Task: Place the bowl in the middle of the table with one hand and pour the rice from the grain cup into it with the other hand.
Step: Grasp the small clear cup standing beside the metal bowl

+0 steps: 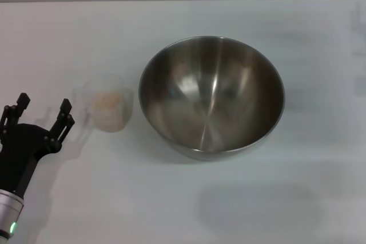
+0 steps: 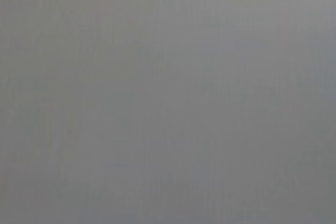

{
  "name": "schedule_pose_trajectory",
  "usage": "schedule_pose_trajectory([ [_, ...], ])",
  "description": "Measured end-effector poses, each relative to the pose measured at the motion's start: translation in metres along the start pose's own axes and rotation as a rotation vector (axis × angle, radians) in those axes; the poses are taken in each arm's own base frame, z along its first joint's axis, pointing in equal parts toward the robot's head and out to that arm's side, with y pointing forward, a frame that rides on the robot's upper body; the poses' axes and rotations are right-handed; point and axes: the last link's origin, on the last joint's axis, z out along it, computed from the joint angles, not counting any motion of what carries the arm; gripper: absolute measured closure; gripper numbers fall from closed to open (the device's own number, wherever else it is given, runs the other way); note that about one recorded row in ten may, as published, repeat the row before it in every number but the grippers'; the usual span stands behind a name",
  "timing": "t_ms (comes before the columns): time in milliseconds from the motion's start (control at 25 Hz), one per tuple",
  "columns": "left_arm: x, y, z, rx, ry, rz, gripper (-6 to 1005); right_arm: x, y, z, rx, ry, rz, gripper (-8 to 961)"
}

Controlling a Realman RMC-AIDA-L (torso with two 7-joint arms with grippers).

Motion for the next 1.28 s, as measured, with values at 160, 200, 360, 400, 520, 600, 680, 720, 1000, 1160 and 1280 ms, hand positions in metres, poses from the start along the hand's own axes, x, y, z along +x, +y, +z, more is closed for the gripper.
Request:
schedule_pose_trajectory([
  [160,-0.003,0.001,0.003,-0.007,-0.025,0.002,169,-0.001,0.0,0.0,0.002,-0.005,0.002,444],
  [200,-0.004,0.001,0.005,-0.01,-0.032,0.003,169,-0.001,-0.001,0.0,0.004,-0.008,0.003,444],
  [360,-0.006,0.002,0.008,-0.019,-0.049,0.006,169,-0.001,-0.002,0.0,0.012,-0.009,0.004,444],
  [400,-0.006,0.003,0.011,-0.025,-0.055,0.007,169,-0.001,-0.002,0.0,0.015,-0.009,0.005,444],
  [520,-0.007,0.004,0.016,-0.034,-0.07,0.01,169,-0.001,-0.003,-0.001,0.016,-0.009,0.005,444],
  [600,-0.007,0.004,0.019,-0.035,-0.075,0.011,169,-0.002,-0.003,-0.001,0.017,-0.009,0.005,445],
  [680,-0.007,0.003,0.023,-0.035,-0.078,0.016,169,-0.002,-0.003,-0.001,0.017,-0.01,0.006,445],
  [720,-0.007,0.003,0.023,-0.035,-0.078,0.016,169,-0.002,-0.003,-0.001,0.017,-0.01,0.006,445],
  [1000,-0.006,-0.002,0.032,-0.02,-0.088,0.023,169,-0.002,-0.003,-0.001,0.018,-0.013,0.009,445],
  [1160,-0.007,-0.004,0.035,-0.013,-0.096,0.023,169,-0.003,-0.003,-0.001,0.018,-0.014,0.01,445],
  [1280,-0.006,-0.004,0.038,-0.015,-0.101,0.026,169,-0.003,-0.003,-0.001,0.018,-0.014,0.01,444],
])
